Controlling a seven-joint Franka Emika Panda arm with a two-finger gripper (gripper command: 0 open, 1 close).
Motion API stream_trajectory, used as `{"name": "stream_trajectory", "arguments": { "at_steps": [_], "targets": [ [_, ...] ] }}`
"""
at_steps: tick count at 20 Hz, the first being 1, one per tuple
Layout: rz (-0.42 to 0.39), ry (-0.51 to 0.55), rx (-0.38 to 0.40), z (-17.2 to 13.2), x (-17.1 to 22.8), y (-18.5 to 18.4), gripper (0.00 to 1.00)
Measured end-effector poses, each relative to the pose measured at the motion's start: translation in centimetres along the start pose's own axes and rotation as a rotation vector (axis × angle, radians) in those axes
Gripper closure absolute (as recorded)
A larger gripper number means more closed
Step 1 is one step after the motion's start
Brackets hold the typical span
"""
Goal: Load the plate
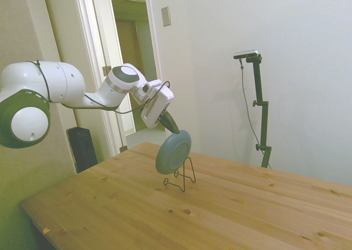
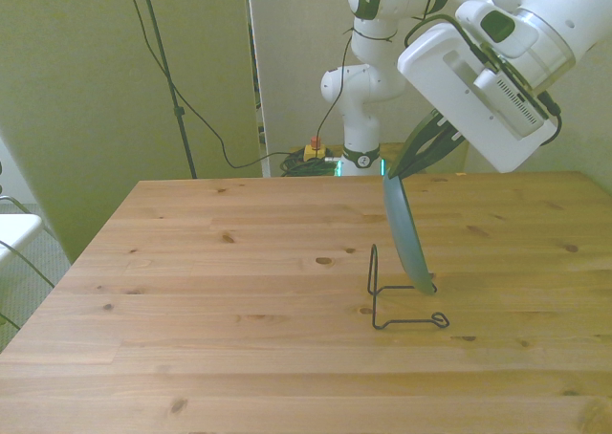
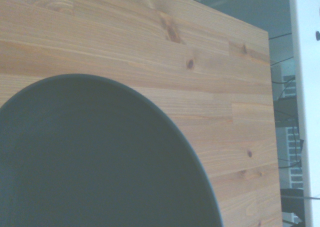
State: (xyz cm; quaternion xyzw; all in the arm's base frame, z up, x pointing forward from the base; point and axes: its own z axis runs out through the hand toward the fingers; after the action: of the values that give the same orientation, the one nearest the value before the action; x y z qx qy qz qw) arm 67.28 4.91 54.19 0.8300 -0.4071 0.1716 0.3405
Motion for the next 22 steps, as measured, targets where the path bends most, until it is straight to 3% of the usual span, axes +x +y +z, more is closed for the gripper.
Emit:
{"name": "stream_trajectory", "arguments": {
  "at_steps": [7, 18, 19, 22],
  "targets": [
    [0.019, 0.001, -0.024, 2.2, 1.0, -2.1, 1.0],
    [-0.022, -0.002, -0.034, 3.0, -0.9, -3.7, 1.0],
    [-0.023, -0.002, -0.033, 3.0, -0.9, -3.7, 0.0],
    [-0.024, 0.0, -0.029, 3.0, -0.9, -3.8, 0.0]
  ]
}}
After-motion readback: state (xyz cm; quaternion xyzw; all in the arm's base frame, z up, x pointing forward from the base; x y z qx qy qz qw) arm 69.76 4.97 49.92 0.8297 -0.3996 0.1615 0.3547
